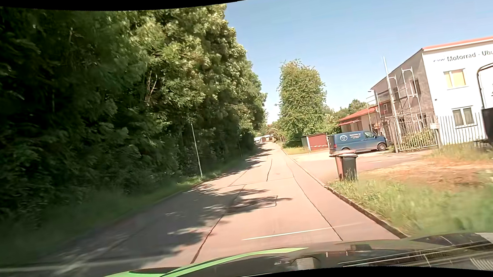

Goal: Follow the waypoints while adhering to traffic rules and regulations

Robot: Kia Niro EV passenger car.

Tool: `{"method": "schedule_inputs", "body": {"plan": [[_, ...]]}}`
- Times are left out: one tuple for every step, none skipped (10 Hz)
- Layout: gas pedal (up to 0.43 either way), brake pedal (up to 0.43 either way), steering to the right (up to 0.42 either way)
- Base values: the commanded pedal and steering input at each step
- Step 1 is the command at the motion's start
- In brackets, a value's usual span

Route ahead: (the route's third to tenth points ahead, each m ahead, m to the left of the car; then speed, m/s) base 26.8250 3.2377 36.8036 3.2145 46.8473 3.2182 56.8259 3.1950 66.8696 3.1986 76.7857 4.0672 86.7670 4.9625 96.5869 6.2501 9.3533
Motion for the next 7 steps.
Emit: {"method": "schedule_inputs", "body": {"plan": [[0.110, 0.000, 0.009], [0.110, 0.000, 0.011], [0.110, 0.000, 0.011], [0.118, 0.000, 0.011], [0.118, 0.000, 0.011], [0.118, 0.000, 0.011], [0.118, 0.000, 0.011]]}}
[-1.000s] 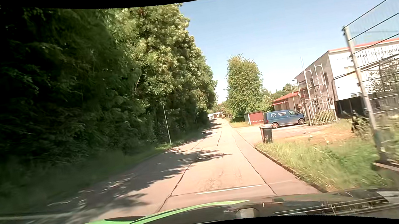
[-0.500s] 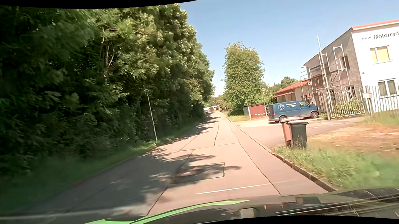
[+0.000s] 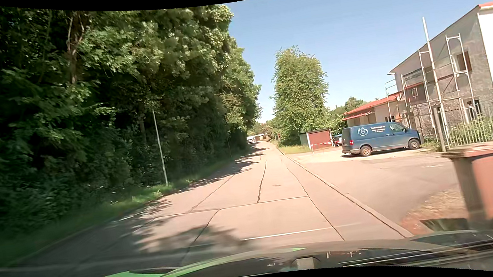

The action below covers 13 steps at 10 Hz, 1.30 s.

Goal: Follow the waypoints while adhering to traffic rules and regulations

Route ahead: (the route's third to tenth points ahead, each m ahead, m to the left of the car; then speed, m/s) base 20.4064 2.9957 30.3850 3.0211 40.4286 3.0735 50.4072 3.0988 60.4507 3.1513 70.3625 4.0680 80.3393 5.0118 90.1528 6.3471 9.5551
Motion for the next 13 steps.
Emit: {"method": "schedule_inputs", "body": {"plan": [[0.118, 0.000, 0.011], [0.118, 0.000, 0.010], [0.118, 0.000, 0.007], [0.130, 0.000, 0.004], [0.118, 0.000, 0.004], [0.118, 0.000, 0.004], [0.118, 0.000, 0.004], [0.118, 0.000, 0.004], [0.118, 0.000, 0.002], [0.118, 0.000, 0.001], [0.118, 0.000, 0.001], [0.118, 0.000, 0.000], [0.118, 0.000, 0.001]]}}
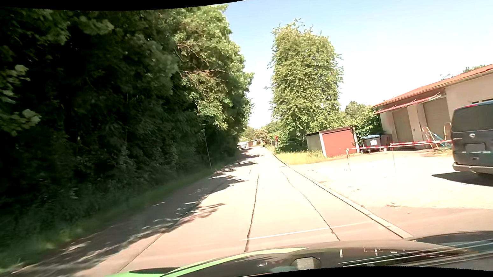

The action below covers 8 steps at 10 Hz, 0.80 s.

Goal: Follow the waypoints while adhering to traffic rules and regulations

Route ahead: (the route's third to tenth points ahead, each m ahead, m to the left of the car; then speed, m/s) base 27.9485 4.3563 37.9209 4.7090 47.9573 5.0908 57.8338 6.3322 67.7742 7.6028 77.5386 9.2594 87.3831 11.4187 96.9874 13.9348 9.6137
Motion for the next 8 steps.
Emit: {"method": "schedule_inputs", "body": {"plan": [[0.118, 0.000, 0.001], [0.118, 0.000, 0.000], [0.118, 0.000, 0.000], [0.118, 0.000, -0.003], [0.118, 0.000, -0.005], [0.118, 0.000, -0.005], [0.118, 0.000, -0.005], [0.118, 0.000, -0.005]]}}
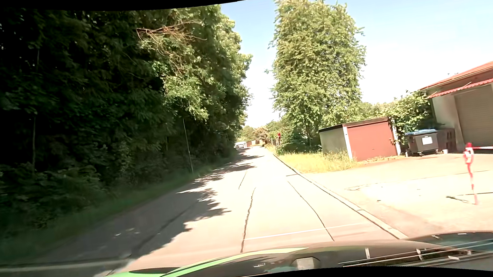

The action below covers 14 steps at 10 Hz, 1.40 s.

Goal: Follow the waypoints while adhering to traffic rules and regulations

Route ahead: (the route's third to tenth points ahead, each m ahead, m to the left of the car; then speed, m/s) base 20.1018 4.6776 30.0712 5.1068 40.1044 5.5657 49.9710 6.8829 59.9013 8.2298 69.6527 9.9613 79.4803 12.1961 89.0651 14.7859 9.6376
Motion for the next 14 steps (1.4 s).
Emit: {"method": "schedule_inputs", "body": {"plan": [[0.118, 0.000, -0.006], [0.118, 0.000, -0.006], [0.118, 0.000, -0.006], [0.130, 0.000, -0.006], [0.130, 0.000, -0.006], [0.130, 0.000, -0.006], [0.130, 0.000, -0.006], [0.130, 0.000, -0.006], [0.130, 0.000, -0.006], [0.130, 0.000, -0.006], [0.130, 0.000, -0.006], [0.130, 0.000, -0.006], [0.130, 0.000, -0.006], [0.138, 0.000, -0.006]]}}
